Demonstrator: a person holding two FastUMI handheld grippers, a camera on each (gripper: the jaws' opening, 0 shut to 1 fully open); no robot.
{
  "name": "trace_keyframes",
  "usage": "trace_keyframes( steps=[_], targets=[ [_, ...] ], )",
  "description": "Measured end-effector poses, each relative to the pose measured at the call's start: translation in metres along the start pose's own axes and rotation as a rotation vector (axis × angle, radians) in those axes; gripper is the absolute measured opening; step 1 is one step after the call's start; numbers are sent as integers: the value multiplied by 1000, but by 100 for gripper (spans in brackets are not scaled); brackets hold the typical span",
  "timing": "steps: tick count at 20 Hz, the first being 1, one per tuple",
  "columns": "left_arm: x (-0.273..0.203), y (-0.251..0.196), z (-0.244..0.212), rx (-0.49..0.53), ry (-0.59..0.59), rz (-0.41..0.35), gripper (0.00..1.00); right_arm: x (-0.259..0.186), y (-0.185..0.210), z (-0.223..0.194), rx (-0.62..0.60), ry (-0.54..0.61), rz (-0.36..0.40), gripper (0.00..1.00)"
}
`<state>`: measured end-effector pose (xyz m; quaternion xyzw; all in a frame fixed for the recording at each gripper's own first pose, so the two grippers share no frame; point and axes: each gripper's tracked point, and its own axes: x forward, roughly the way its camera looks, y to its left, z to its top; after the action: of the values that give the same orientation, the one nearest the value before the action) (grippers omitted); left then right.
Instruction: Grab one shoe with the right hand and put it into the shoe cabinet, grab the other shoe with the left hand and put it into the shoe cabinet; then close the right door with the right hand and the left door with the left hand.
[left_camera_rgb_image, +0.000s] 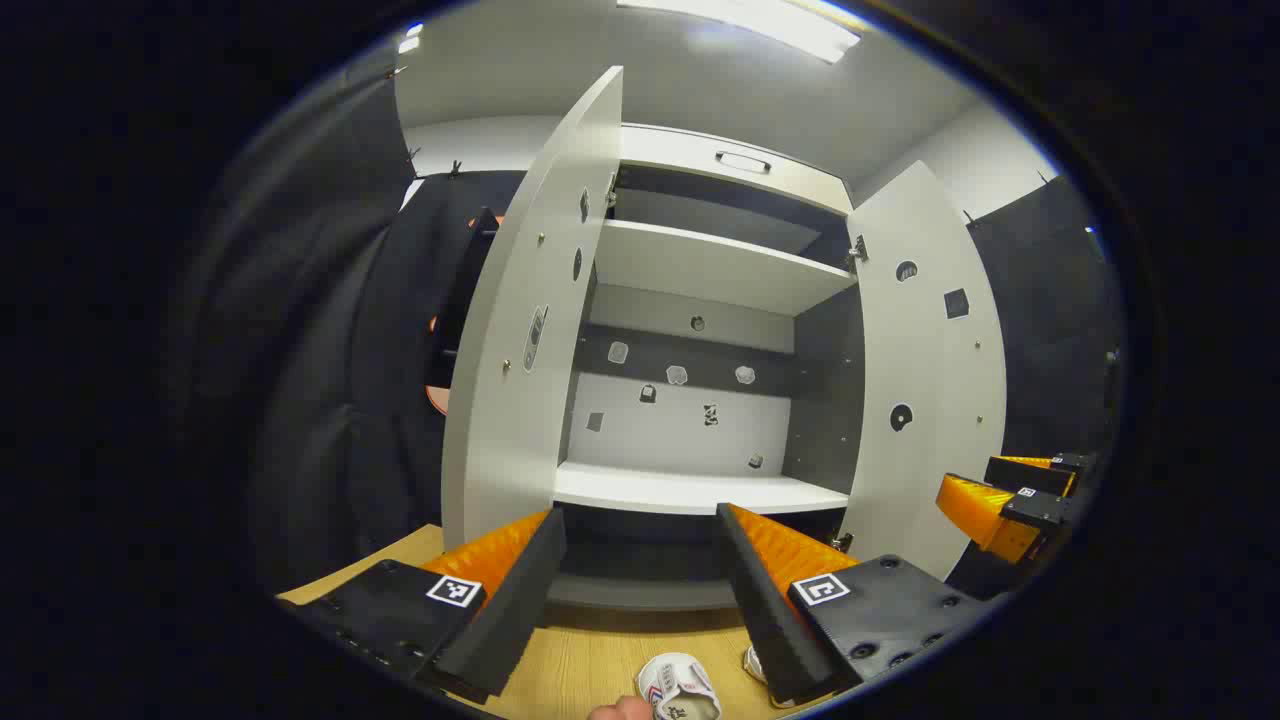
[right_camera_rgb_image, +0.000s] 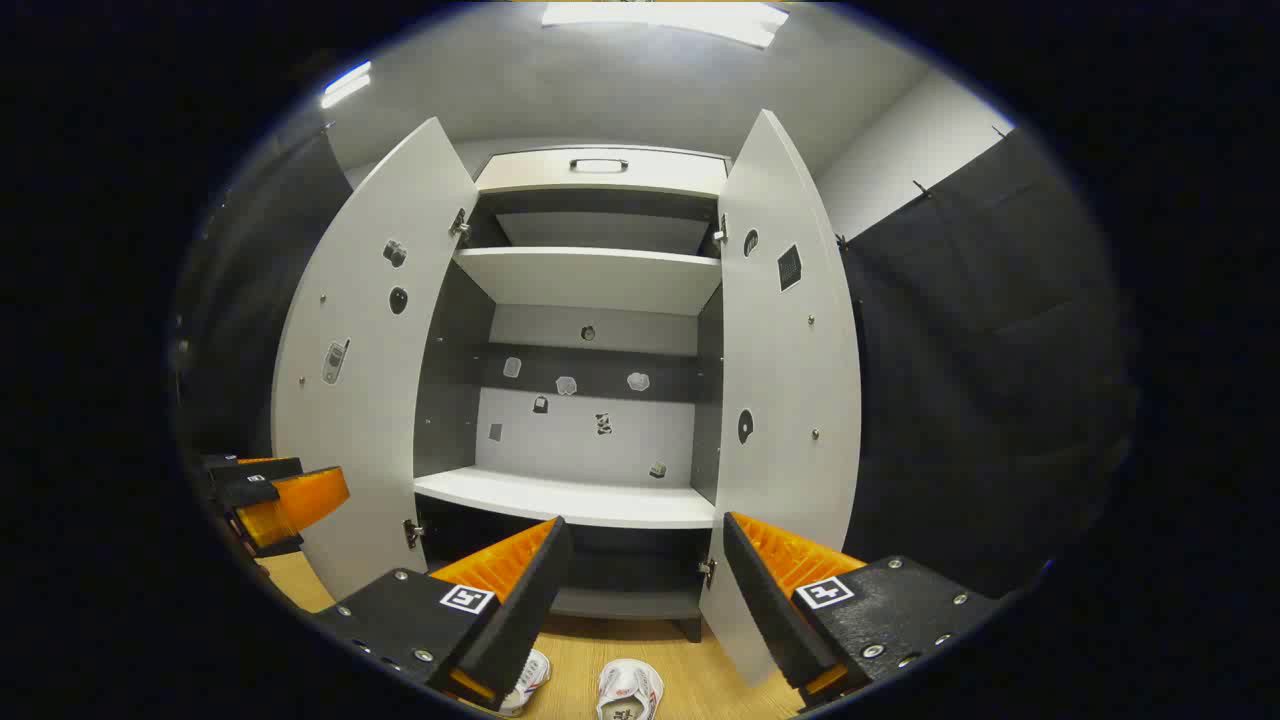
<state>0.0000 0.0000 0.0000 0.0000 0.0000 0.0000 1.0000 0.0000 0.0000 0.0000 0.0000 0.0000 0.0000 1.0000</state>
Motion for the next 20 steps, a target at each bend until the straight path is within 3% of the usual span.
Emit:
trace_keyframes(
  steps=[14,20],
  targets=[
    [12,6,-9,-35,10,5,97,13,14,-3,-21,1,31,94],
    [18,-4,-35,-34,63,-29,97,16,-1,-32,-16,55,7,94]
  ],
)
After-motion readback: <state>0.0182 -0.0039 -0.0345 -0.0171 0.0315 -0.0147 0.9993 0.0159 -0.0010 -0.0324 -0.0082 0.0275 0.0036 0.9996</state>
